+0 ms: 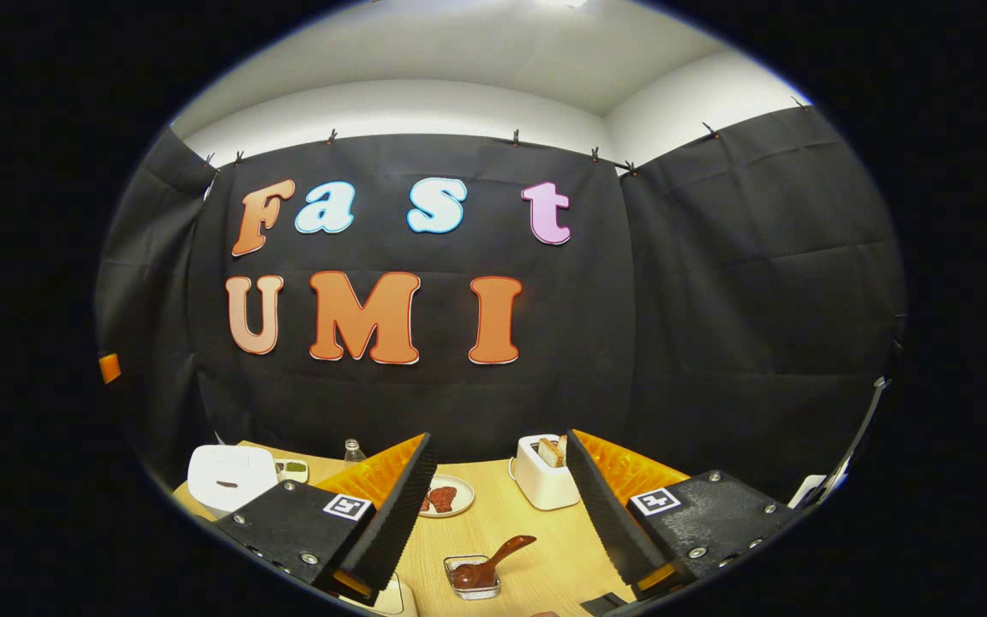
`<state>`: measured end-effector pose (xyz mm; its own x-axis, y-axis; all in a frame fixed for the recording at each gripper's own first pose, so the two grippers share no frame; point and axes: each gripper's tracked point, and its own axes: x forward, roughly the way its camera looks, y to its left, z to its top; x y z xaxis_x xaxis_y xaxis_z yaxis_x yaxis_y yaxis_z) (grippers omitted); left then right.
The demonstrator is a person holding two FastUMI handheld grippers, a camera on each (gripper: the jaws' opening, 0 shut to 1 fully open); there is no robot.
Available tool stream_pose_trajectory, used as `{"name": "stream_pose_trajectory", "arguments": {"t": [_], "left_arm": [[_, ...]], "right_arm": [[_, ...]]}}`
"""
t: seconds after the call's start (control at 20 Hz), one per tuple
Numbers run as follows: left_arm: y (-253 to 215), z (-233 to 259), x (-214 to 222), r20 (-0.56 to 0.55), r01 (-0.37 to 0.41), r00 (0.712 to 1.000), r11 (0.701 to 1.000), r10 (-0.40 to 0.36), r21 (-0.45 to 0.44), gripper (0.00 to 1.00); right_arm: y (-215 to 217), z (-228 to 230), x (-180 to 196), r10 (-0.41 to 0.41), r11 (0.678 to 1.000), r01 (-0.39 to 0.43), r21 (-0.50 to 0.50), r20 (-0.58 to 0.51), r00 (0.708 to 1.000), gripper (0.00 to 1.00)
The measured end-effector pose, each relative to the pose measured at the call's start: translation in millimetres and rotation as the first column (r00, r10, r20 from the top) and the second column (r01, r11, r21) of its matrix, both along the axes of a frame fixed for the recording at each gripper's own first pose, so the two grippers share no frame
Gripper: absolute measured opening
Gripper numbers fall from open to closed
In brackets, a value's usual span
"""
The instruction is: Close the left gripper, press the button to open the rice cooker; take a wooden spoon from the chopstick holder with the right hand, scoop a spoonful of rice and pour it into the rice cooker, then put the wooden spoon back into the chopstick holder.
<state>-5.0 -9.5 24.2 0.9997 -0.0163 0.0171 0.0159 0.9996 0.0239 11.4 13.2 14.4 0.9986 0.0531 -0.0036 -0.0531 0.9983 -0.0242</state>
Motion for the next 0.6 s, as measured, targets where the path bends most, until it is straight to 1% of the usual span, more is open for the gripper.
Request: {"name": "stream_pose_trajectory", "arguments": {"t": [0.2, 0.4, 0.45, 0.6], "left_arm": [[-2, -1, 2, -0.013, 0.006, 1.000, 0.999, -0.006, -0.040, 1.00], [-1, -5, 5, -0.026, 0.008, 1.000, 0.999, -0.009, -0.035, 1.00], [-4, -6, 5, -0.027, 0.017, 0.999, 0.999, -0.018, -0.036, 0.92], [-4, -13, 11, -0.040, 0.021, 0.999, 1.000, -0.022, -0.021, 0.53]], "right_arm": [[3, -5, 1, 0.006, 1.000, -0.006, -0.012, -0.013, 1.000, 0.94], [2, -6, 1, 0.001, 1.000, -0.001, -0.029, -0.011, 1.000, 0.94], [0, -6, 0, -0.003, 1.000, 0.002, -0.027, -0.011, 1.000, 0.94], [-2, -10, 0, -0.012, 1.000, 0.011, -0.017, -0.022, 1.000, 0.94]]}}
